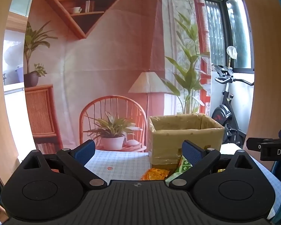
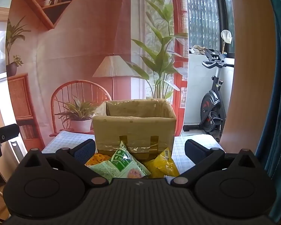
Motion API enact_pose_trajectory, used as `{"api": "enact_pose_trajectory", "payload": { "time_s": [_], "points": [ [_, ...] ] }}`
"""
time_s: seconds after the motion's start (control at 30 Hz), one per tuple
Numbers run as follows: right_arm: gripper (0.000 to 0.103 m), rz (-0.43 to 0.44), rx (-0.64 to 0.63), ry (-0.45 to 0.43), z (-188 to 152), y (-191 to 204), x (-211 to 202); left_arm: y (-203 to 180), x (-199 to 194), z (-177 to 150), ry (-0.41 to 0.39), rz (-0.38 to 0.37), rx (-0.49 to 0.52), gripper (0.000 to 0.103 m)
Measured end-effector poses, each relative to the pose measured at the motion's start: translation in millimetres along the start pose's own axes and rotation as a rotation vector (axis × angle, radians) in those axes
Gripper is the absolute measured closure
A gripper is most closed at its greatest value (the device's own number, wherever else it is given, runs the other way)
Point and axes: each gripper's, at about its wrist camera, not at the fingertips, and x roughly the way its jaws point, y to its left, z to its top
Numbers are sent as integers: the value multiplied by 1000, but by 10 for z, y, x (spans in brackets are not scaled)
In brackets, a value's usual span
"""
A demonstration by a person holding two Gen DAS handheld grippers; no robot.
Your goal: Organize snacks
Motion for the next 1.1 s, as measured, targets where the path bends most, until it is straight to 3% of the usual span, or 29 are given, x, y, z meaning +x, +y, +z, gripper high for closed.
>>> {"api": "enact_pose_trajectory", "payload": {
  "time_s": [0.17, 1.1],
  "points": [
    [0, -10, -14, 4, 1, 7, 0, 178, -126, -7, -43, -1, -50, 3],
    [0, -19, -10, 3, -40, -11, -23, 57, -87, -37, -33, -1, -34, 3]
  ]
}}
